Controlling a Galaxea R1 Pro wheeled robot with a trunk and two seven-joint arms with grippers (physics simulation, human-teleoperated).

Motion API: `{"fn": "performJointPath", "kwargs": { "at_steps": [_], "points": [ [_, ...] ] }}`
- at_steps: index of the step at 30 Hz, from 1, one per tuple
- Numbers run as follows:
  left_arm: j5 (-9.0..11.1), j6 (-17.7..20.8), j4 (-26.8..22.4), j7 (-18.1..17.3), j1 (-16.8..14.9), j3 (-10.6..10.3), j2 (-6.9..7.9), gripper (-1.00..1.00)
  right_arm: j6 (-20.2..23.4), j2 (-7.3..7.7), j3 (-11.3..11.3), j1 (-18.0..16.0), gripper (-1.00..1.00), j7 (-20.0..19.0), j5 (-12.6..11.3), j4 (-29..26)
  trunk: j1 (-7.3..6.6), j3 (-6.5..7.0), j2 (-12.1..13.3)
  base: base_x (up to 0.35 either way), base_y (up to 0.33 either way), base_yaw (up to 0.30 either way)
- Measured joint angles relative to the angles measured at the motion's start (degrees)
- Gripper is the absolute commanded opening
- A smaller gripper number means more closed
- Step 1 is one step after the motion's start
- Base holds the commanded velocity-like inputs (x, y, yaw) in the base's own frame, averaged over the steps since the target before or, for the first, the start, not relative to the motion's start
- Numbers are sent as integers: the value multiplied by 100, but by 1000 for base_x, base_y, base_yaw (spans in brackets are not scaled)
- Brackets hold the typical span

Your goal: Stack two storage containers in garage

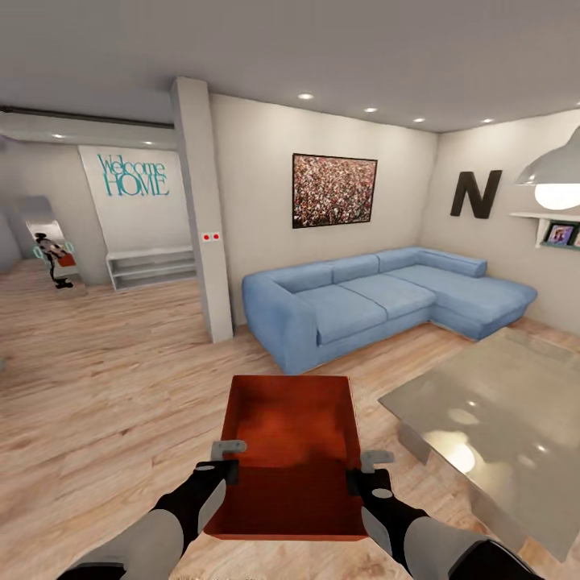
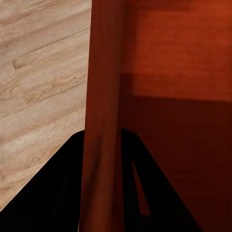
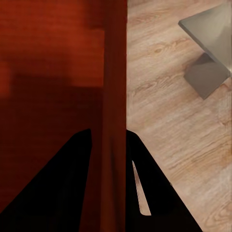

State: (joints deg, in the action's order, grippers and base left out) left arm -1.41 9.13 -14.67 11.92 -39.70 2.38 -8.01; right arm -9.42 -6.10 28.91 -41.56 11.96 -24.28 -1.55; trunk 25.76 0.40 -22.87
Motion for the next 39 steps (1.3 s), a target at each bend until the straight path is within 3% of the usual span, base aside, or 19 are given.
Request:
{"fn": "performJointPath", "kwargs": {
  "at_steps": [39],
  "points": [
    [0, -1, 0, 0, 0, 0, 0, -100, 0, 0, 6, 0, -100, 0, -6, 0, 0, 0, 0, 0, 0, 295]
  ]
}}
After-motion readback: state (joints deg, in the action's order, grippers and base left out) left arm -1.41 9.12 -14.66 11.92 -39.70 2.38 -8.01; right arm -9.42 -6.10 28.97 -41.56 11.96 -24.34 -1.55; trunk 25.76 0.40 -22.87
